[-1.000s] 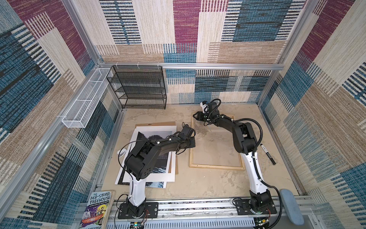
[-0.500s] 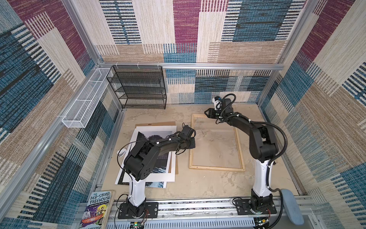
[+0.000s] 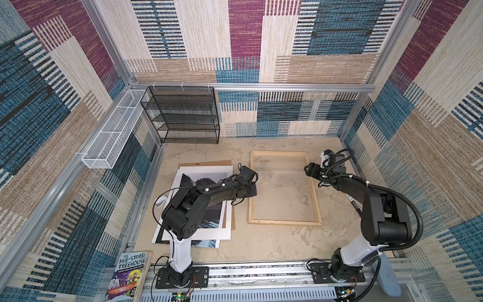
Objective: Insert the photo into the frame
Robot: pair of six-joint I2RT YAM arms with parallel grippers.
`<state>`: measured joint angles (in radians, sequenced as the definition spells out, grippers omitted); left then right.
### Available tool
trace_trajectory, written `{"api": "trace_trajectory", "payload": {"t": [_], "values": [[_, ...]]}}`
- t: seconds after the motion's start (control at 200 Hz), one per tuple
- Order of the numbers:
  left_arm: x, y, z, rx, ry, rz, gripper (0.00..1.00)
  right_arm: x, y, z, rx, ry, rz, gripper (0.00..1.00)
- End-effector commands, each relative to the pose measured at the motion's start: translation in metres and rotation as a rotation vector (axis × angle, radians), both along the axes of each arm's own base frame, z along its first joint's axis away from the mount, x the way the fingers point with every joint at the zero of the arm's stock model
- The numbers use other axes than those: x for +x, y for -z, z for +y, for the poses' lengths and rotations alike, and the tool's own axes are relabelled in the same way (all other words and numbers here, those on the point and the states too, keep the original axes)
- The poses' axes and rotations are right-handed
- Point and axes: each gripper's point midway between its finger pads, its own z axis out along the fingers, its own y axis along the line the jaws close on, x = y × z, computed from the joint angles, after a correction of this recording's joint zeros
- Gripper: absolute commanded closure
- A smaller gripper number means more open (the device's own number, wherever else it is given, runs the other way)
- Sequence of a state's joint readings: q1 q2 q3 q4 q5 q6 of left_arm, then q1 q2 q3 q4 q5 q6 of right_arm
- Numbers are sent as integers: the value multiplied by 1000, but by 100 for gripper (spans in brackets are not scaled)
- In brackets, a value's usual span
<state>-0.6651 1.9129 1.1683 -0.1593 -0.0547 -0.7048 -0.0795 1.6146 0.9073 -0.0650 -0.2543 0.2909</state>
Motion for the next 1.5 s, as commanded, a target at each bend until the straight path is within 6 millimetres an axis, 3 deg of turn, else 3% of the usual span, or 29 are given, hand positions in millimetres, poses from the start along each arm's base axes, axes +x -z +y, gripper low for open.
{"api": "trace_trajectory", "payload": {"t": [0.0, 0.115, 0.31, 0.521, 0.741, 1.127, 1.247, 1.377, 1.497], "values": [[4, -4, 13, 19, -88, -8, 84, -2, -1, -16, -12, 50, -20, 24], [9, -8, 19, 35, -100, -19, 86, -7, 7, -20, 5, 53, -7, 28], [23, -9, 10, 5, -34, -27, 86, -11, 16, -5, 60, -18, -6, 42], [34, -6, 2, 7, -12, -17, 86, -15, 24, 14, 154, -92, -3, 47], [40, -1, -4, 3, 27, -19, 81, -16, 34, 16, 159, -98, 17, 50], [43, 5, -1, 11, 32, 3, 74, -16, 35, 14, 153, -93, 16, 50], [42, 4, -1, 10, 33, 4, 70, -16, 36, 14, 152, -94, 19, 50], [42, 3, 0, 11, 32, 5, 55, -16, 37, 13, 147, -90, 22, 51], [42, 1, 0, 11, 34, 2, 51, -16, 35, 11, 135, -82, 20, 51]]}}
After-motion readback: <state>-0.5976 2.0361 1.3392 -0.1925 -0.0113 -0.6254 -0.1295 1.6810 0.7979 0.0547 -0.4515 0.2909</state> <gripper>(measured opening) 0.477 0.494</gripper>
